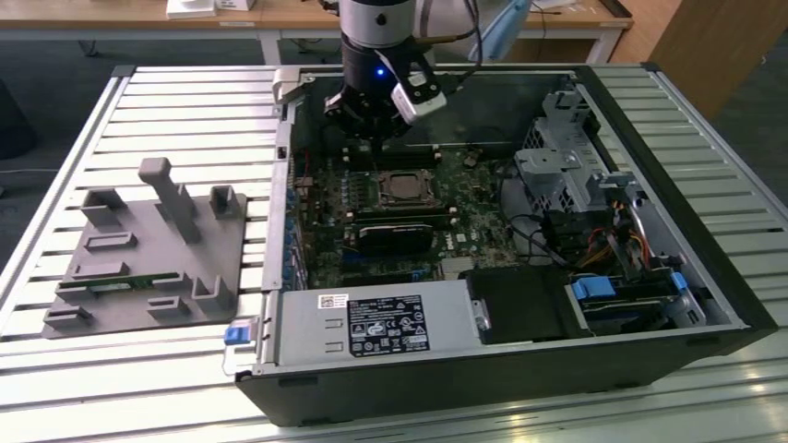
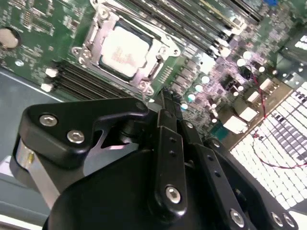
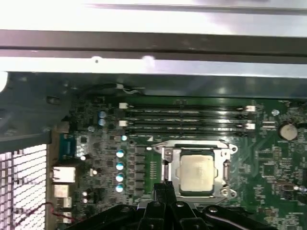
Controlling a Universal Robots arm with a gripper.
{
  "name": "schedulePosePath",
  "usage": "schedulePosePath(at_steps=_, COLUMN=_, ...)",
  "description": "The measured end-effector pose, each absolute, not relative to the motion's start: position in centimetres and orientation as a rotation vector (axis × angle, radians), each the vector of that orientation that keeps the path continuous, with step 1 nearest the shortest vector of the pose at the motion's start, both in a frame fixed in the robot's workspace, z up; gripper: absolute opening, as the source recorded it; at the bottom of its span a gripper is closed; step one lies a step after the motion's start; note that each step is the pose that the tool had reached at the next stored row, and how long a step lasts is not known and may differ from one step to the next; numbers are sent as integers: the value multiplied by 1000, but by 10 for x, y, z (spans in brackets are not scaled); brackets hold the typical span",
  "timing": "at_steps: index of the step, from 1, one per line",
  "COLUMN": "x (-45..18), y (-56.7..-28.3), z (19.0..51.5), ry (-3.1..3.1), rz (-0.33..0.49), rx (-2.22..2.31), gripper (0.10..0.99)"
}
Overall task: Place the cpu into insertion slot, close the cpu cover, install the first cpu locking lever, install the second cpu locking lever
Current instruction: 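Install the first cpu locking lever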
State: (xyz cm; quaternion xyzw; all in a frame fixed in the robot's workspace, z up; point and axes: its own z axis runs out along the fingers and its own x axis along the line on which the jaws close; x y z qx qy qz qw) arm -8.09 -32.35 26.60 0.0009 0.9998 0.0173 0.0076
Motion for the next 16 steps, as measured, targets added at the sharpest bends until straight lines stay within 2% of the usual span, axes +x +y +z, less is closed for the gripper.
schedulePosePath(at_steps=16, x=-98, y=-307, z=260, ry=3126, rz=54, rx=3, gripper=106)
